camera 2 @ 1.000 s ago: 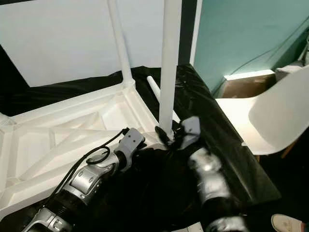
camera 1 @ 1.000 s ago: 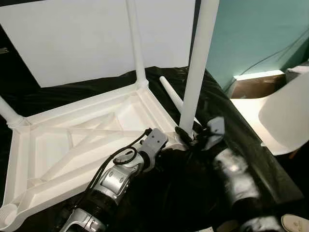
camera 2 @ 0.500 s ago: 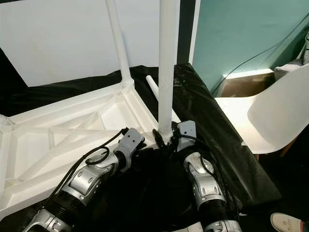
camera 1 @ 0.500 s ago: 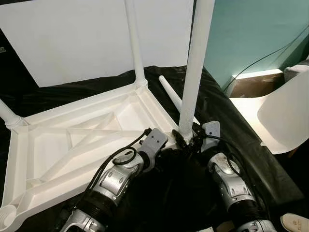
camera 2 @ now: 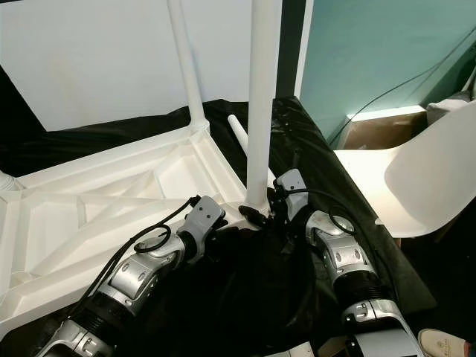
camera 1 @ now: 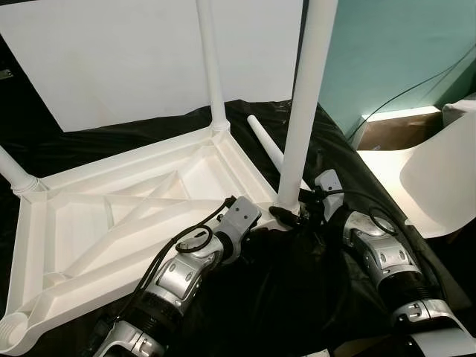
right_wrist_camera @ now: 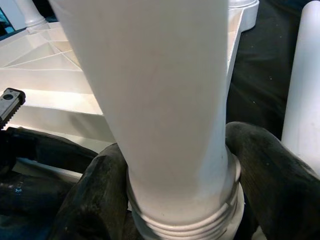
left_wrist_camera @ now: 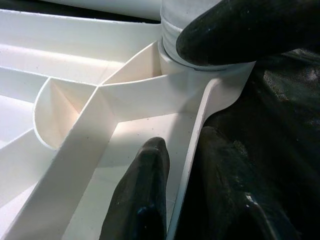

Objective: Building children table

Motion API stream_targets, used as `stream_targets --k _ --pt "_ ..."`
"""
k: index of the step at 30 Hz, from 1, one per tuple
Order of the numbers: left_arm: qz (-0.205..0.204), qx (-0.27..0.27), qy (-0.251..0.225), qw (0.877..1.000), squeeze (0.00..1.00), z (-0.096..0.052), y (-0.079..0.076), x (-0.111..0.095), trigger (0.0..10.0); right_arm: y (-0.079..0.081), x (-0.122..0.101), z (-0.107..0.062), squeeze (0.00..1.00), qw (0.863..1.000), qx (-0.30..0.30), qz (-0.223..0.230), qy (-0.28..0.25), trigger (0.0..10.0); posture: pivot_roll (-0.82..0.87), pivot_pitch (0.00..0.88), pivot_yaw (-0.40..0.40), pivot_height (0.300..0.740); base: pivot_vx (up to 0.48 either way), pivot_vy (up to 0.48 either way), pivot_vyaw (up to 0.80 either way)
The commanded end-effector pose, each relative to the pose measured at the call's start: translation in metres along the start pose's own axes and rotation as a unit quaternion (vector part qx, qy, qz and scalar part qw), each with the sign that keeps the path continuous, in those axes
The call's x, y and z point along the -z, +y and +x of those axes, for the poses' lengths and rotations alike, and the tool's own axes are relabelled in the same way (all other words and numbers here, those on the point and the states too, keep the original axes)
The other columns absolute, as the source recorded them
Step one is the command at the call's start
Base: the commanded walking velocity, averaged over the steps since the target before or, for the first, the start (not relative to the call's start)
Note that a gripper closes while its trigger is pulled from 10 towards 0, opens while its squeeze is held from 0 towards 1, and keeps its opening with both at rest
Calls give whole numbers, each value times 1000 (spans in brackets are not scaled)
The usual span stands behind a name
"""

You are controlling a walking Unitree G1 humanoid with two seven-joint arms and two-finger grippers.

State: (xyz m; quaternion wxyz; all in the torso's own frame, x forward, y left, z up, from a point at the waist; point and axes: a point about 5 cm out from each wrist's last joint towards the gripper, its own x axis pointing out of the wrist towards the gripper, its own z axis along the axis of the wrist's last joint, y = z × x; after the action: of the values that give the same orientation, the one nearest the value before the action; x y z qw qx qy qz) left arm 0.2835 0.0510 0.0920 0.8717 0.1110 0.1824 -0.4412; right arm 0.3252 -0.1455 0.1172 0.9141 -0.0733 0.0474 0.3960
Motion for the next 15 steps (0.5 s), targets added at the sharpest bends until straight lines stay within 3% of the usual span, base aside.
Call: stream_targets --k 1,3,5,6,7,8,10,15 --pt "-39 74 70 994 0 1 -16 37 10000 0 0 1 0 1000 -8 12 6 0 46 0 4 740 0 0 0" --pt "-39 73 71 994 0 1 -16 37 10000 0 1 1 0 1000 -8 20 8 0 46 0 4 740 0 0 0" --pt "-39 74 70 994 0 1 -16 37 10000 -1 6 3 0 998 55 24 4 0 47 0 1 740 0 0 0" --pt "-39 74 70 994 0 2 -17 37 10000 -5 11 3 0 992 121 43 3 0 56 0 -9 740 0 0 0" --pt "-39 74 70 994 0 2 -17 37 10000 -5 11 3 0 992 121 43 3 0 56 0 -9 740 0 0 0" --pt "-38 74 70 994 0 2 -17 37 10000 -9 14 2 0 985 165 57 3 0 56 0 -9 740 0 0 0" --pt "-48 67 65 994 0 1 -17 36 10000 1 25 -3 0 969 236 76 -16 0 60 0 0 740 0 0 0" --pt "-48 71 71 994 0 0 -19 40 10000 18 27 -4 0 957 275 77 -44 0 64 0 15 740 0 0 0"
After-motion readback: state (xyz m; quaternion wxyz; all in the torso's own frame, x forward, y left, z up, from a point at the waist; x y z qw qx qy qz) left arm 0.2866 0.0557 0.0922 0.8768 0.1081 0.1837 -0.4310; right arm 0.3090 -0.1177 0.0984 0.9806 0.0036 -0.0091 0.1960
